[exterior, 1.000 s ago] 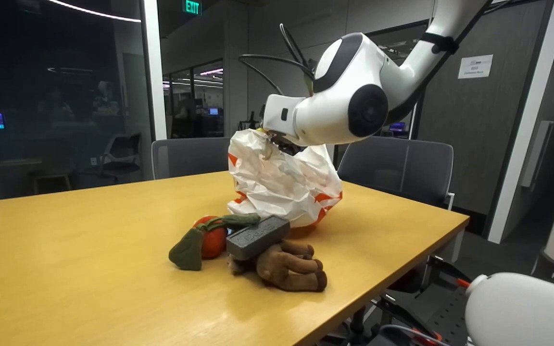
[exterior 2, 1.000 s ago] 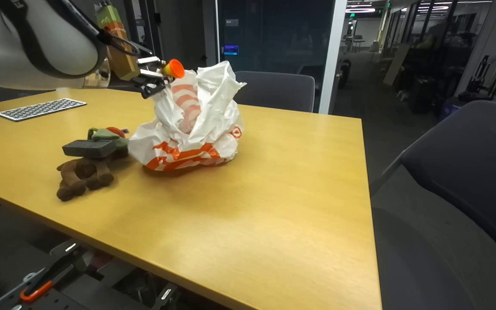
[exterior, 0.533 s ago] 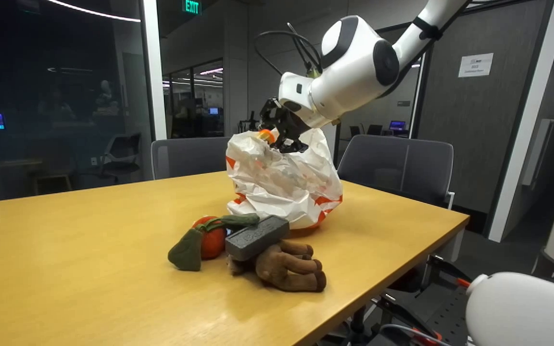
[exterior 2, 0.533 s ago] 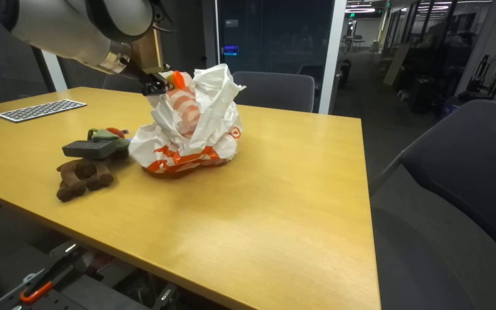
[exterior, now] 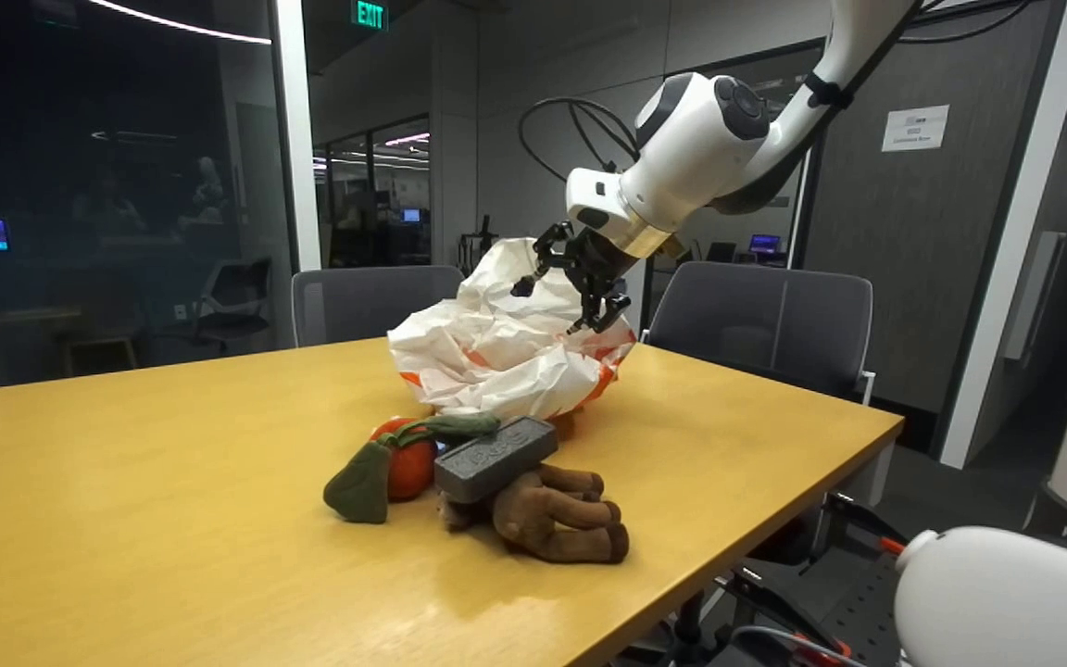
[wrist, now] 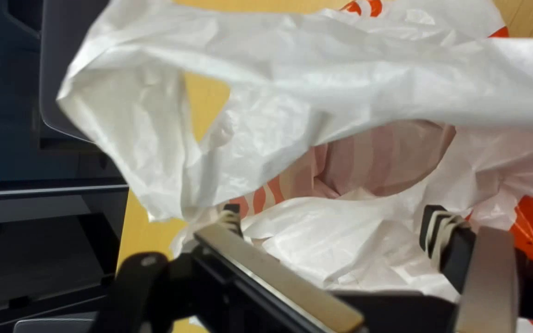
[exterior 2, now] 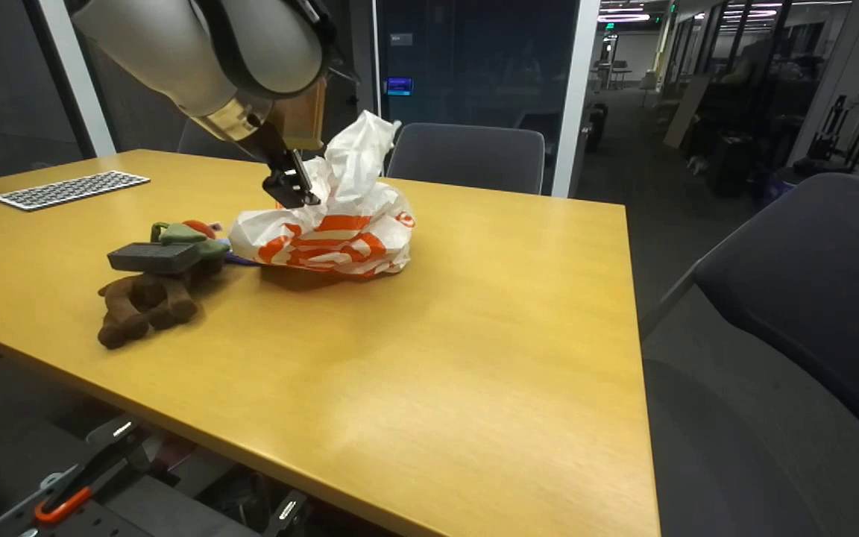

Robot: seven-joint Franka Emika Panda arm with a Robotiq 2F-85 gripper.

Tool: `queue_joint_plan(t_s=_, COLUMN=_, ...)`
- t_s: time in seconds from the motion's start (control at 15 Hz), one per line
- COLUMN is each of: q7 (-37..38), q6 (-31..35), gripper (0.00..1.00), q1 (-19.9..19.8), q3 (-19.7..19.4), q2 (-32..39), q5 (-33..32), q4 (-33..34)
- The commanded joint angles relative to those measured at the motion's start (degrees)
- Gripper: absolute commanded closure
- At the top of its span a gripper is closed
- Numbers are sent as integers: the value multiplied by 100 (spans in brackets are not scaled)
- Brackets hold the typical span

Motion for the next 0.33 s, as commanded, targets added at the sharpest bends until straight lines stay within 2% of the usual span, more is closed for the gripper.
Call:
queue_joint_plan(t_s=0.0, q7=0, q6=2, gripper=0, q1=13, q3=13, q2=0, q5=8, q4=1)
queue_joint_plan(t_s=0.27, q7=0, q6=2, gripper=0, q1=43, q3=25, q2=0, q5=26, q4=10)
